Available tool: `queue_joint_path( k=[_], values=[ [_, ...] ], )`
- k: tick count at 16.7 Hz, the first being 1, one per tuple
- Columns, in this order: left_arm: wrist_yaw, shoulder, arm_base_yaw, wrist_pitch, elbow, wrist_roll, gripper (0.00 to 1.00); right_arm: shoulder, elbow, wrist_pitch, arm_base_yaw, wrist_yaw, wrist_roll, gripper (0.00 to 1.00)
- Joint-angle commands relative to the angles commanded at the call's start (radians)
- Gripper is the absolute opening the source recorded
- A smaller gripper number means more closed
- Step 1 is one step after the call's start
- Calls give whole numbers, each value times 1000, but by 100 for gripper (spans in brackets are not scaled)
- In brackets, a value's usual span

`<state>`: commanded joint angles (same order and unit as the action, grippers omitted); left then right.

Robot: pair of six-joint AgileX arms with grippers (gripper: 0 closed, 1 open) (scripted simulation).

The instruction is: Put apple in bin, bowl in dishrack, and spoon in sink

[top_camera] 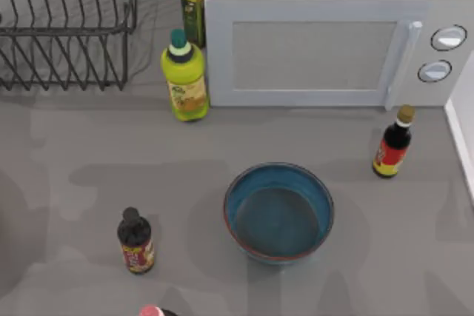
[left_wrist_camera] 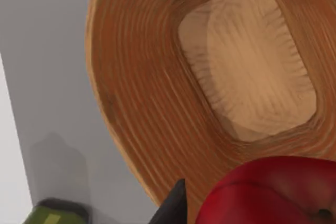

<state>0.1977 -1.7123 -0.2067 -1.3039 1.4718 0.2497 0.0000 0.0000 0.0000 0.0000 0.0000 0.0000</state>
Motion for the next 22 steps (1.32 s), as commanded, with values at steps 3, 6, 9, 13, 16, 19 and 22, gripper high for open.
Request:
queue_joint_path(
  k=[3,6,9,13,16,19,22],
  values=[
    [0,-3,-15,94,-86,13,0,0,0,0,0,0,0,100],
    [0,-10,-32,193,-176,28,0,0,0,0,0,0,0,100],
    [0,-16,-42,241,-221,36,0,0,0,0,0,0,0,100],
    [0,-16,-42,241,-221,36,8,0,0,0,0,0,0,100],
    [0,-16,-42,241,-221,36,30,0,0,0,0,0,0,100],
    [0,-16,-42,241,-221,36,53,0,0,0,0,0,0,100],
    [0,-16,-42,241,-221,36,75,0,0,0,0,0,0,100]
  ],
)
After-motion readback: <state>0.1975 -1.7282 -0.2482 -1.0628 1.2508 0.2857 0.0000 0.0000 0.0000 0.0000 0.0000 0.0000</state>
